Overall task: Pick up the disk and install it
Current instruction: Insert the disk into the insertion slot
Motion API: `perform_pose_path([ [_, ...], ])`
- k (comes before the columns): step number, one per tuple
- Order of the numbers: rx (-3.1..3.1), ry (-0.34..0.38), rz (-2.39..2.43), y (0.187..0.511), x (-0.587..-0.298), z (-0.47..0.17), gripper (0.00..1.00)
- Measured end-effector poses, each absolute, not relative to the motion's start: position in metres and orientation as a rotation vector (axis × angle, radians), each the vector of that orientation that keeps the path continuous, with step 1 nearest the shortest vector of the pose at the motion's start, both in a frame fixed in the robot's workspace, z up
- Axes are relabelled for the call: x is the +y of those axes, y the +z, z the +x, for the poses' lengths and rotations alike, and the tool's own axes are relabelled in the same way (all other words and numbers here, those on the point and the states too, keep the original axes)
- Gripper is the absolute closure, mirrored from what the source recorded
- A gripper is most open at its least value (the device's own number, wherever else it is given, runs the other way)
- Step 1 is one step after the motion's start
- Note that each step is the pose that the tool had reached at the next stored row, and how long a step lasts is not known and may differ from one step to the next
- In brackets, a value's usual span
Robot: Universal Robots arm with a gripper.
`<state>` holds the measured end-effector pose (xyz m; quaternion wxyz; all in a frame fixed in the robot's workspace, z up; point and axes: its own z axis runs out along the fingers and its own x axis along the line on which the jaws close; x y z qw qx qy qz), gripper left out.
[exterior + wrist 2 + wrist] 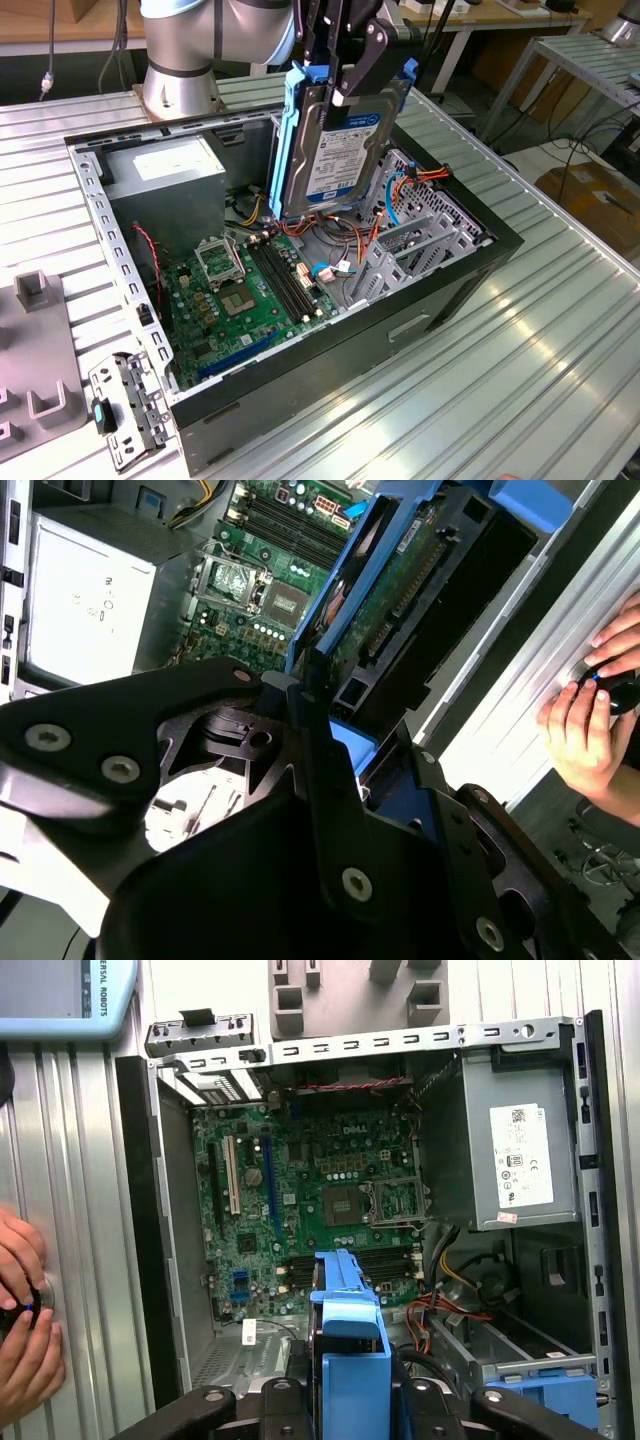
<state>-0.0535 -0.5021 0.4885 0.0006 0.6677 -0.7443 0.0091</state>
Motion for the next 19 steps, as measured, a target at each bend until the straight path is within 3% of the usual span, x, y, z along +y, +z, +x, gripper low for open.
perform_pose_path([
  [19,-2.337,0.029,2.097,0.4885,-0.5051,-0.0534,0.64],
])
